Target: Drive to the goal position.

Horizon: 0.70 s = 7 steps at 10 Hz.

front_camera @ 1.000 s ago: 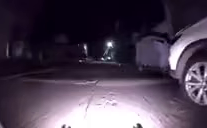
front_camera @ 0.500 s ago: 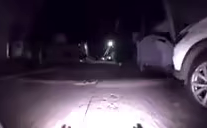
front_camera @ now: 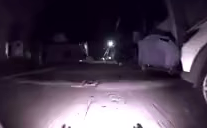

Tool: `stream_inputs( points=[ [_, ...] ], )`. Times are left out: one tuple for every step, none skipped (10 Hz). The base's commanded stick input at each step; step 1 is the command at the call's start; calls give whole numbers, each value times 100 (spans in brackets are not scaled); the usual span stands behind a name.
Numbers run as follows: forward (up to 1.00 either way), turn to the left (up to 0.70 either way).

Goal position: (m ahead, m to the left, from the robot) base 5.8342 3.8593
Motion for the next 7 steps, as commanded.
stream_inputs(
  points=[
    [45,-27],
    [45,-27],
    [45,-27],
    [45,-27],
    [45,-27],
    [45,-27],
    [45,-27]
  ],
)
